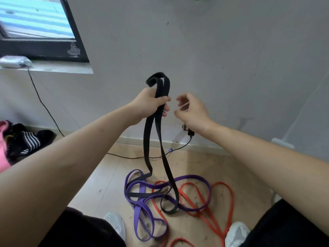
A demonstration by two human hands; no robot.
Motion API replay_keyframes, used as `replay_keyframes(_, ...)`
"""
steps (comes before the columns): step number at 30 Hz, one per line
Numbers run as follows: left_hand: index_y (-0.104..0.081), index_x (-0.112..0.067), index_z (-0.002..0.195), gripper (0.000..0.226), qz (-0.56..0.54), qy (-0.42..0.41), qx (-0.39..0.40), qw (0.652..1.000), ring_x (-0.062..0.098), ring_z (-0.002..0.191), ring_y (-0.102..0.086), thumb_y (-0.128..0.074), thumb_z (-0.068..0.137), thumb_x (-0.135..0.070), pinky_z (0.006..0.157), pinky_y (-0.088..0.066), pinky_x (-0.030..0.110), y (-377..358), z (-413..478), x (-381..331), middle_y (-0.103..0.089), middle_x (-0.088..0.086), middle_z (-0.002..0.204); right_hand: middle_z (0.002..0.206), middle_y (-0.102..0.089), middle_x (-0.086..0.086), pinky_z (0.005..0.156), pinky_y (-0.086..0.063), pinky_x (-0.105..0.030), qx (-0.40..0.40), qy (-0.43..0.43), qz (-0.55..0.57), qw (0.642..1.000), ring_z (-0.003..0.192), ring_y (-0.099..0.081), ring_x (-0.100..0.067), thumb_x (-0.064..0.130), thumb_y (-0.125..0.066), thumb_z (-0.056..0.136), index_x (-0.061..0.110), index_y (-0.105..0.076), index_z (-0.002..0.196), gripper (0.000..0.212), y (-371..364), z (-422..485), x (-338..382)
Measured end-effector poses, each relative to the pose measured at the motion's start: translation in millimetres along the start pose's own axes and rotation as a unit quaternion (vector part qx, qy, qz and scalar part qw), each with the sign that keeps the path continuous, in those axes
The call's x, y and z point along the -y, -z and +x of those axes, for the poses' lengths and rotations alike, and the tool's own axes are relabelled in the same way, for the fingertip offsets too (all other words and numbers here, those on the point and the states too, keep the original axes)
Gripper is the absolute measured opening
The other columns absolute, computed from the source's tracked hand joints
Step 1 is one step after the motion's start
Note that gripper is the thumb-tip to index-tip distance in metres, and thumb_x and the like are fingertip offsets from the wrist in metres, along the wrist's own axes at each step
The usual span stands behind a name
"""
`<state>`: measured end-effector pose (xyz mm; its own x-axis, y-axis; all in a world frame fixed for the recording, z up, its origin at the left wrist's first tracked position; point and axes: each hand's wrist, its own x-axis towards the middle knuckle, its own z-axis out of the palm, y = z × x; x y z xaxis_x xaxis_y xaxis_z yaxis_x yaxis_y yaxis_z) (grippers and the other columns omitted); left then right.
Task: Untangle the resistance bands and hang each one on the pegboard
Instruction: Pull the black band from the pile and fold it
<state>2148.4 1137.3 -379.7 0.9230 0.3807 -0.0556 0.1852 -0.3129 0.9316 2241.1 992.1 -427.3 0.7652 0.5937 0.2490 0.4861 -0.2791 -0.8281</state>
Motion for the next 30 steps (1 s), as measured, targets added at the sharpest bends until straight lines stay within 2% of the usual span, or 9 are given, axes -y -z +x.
replay_keyframes(2,-0.061,-0.002,0.117,0.021,0.028,0.011,0.028,0.999,0.022,0.076,-0.067,-0.054,0.104,-0.017,0.081,-0.060,0.032,2,-1,5,-0.069,0.008,0.084,0.112,-0.056,0.000,0.080,-0.045,-0.020,-0.057,0.084,-0.031,0.994,0.097,-0.056,-0.015,0.010,-0.067,0.080,0.017,-0.054,0.121,0.044,10,11,4)
replay_keyframes(4,-0.061,-0.003,0.114,0.020,0.057,0.021,0.054,0.997,0.021,0.074,-0.066,-0.054,0.103,-0.018,0.077,-0.060,0.030,3,-1,10,-0.068,0.007,0.083,0.124,-0.052,0.001,0.095,-0.042,-0.025,-0.047,0.151,-0.080,0.984,0.109,-0.051,-0.014,0.012,-0.068,0.076,0.020,-0.051,0.131,0.058,20,19,5)
replay_keyframes(8,-0.062,0.000,0.110,0.020,0.116,0.022,0.146,0.982,0.020,0.072,-0.064,-0.057,0.102,-0.018,0.068,-0.058,0.026,2,-6,17,-0.066,0.006,0.078,0.142,-0.051,0.011,0.110,-0.032,-0.048,0.076,0.225,-0.207,0.949,0.129,-0.040,-0.024,0.038,-0.065,0.074,0.040,-0.043,0.143,0.072,23,29,-3)
replay_keyframes(13,-0.063,-0.003,0.100,0.015,0.173,0.013,0.198,0.965,0.015,0.067,-0.065,-0.067,0.096,-0.017,0.063,-0.054,0.021,3,-11,22,-0.067,0.005,0.074,0.136,-0.055,0.021,0.113,-0.029,-0.049,0.218,0.175,-0.186,0.942,0.129,-0.033,-0.015,0.030,-0.072,0.078,0.046,-0.052,0.134,0.061,24,24,-9)
replay_keyframes(17,-0.067,0.000,0.099,0.014,0.166,-0.002,0.210,0.963,0.013,0.060,-0.063,-0.072,0.091,-0.010,0.059,-0.050,0.018,2,-14,20,-0.066,0.007,0.069,0.120,-0.060,0.010,0.105,-0.034,-0.043,0.238,0.161,-0.235,0.929,0.122,-0.041,-0.011,0.037,-0.077,0.070,0.032,-0.057,0.120,0.054,21,18,-8)
replay_keyframes(20,-0.068,0.002,0.099,0.017,0.184,-0.016,0.210,0.960,0.018,0.061,-0.064,-0.074,0.088,-0.009,0.062,-0.054,0.024,0,-13,19,-0.068,0.011,0.071,0.097,-0.066,0.005,0.089,-0.048,-0.042,0.234,0.147,-0.187,0.943,0.096,-0.059,-0.015,0.024,-0.076,0.078,0.020,-0.062,0.098,0.025,22,13,-11)
replay_keyframes(23,-0.069,-0.005,0.102,0.019,0.205,-0.041,0.178,0.962,0.018,0.062,-0.067,-0.076,0.086,-0.013,0.064,-0.056,0.027,-1,-12,23,-0.070,0.011,0.077,0.077,-0.068,-0.007,0.068,-0.049,-0.034,0.237,0.093,-0.140,0.957,0.070,-0.060,-0.019,0.014,-0.072,0.082,0.018,-0.062,0.083,0.011,33,12,-8)
replay_keyframes(27,-0.072,-0.010,0.098,0.014,0.198,-0.095,0.128,0.967,0.013,0.061,-0.061,-0.076,0.085,-0.015,0.062,-0.048,0.025,-1,-12,23,-0.064,0.004,0.072,0.083,-0.069,-0.021,0.069,-0.052,-0.044,0.248,0.052,-0.073,0.965,0.071,-0.063,-0.030,0.018,-0.078,0.082,0.012,-0.064,0.080,0.015,47,11,-4)
replay_keyframes(30,-0.072,-0.013,0.096,0.011,0.193,-0.120,0.113,0.967,0.018,0.067,-0.054,-0.072,0.087,-0.019,0.069,-0.042,0.036,-2,-12,24,-0.060,0.010,0.074,0.085,-0.068,-0.027,0.067,-0.046,-0.039,0.261,0.024,-0.006,0.965,0.071,-0.061,-0.025,0.024,-0.080,0.082,0.007,-0.066,0.085,0.023,57,9,1)
